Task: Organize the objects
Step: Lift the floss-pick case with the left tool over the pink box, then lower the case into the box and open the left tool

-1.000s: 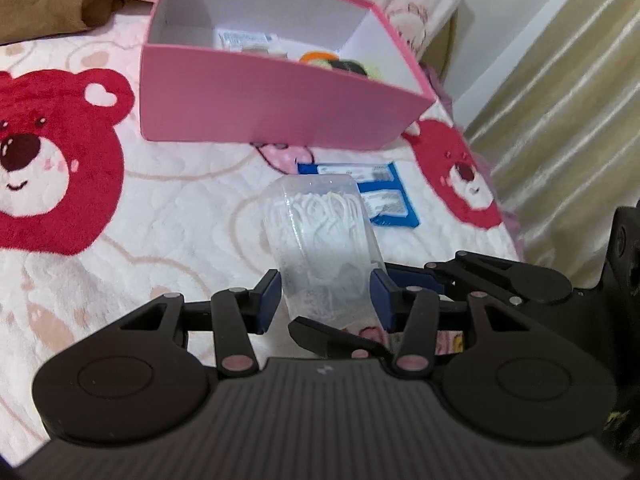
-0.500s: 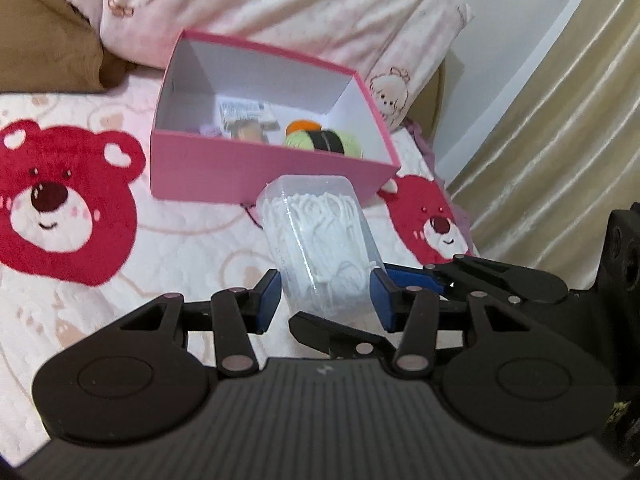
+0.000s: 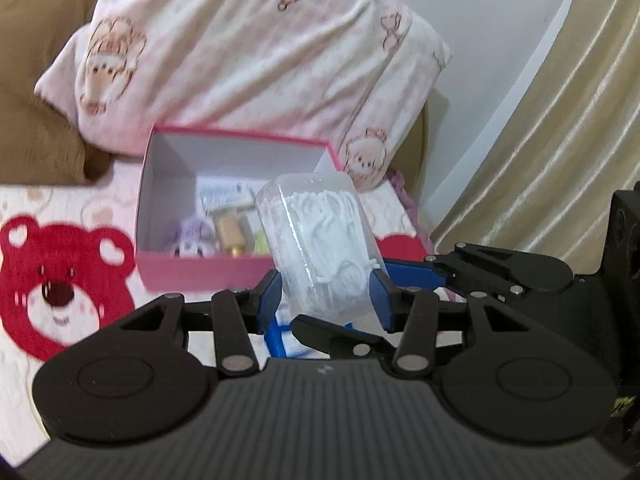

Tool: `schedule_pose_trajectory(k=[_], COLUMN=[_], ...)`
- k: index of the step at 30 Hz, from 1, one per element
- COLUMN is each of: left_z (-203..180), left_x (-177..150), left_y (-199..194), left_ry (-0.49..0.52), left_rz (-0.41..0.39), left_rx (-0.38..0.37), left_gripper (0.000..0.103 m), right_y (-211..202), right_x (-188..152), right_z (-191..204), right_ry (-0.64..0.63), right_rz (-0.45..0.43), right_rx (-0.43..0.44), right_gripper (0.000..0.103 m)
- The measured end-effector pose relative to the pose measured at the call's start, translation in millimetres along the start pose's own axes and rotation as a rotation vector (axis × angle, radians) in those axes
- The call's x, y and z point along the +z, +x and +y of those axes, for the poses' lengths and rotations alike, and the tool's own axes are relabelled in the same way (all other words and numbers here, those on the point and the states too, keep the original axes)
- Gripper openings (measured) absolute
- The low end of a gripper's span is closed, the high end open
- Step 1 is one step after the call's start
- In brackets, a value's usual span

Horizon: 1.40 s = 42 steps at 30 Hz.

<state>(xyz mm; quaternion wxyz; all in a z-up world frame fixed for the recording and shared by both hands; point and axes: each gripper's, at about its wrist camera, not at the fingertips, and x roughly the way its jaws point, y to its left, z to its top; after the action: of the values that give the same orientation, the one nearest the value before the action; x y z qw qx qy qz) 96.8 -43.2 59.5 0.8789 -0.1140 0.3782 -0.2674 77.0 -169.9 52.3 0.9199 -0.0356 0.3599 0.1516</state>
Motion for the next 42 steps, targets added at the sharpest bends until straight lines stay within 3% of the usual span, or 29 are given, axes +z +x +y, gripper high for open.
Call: schedule_pose_trajectory(k=[7, 13, 27, 34, 42], left_z=[16.8, 49.8, 125.3, 138.8, 126.8], left_x=[62.6, 94.9, 97.8, 93.8, 92.6], left_y=[47.1, 113.1, 234.5, 260.6, 279.9], left_ry=[-0.076, -0.138, -0.255, -0.278, -0.229], left_rz=[0.014, 0.064, 0.178, 0.221, 0.274], left_rx=[0.008, 0.016, 0.021, 0.032, 0.047], left_gripper=[0.047, 0.047, 0.047, 0.047, 0.046], right_y=[33.8, 93.9, 222.1, 249.9, 254.9], right_x=[37.1, 56.9, 54.1, 47.1, 40.9], right_z=[-42.0, -95.2, -145.1, -154.7, -162.4], right_ry=[0.060, 0.174, 0.228, 0.234, 0.235], right_rz=[-0.008, 0.022, 0.175, 0.229, 0.267], right_rx=[-0.032, 0.013, 0.020, 0.037, 0.011], right_gripper=[0.068, 0.068, 0.068, 0.068, 0.068])
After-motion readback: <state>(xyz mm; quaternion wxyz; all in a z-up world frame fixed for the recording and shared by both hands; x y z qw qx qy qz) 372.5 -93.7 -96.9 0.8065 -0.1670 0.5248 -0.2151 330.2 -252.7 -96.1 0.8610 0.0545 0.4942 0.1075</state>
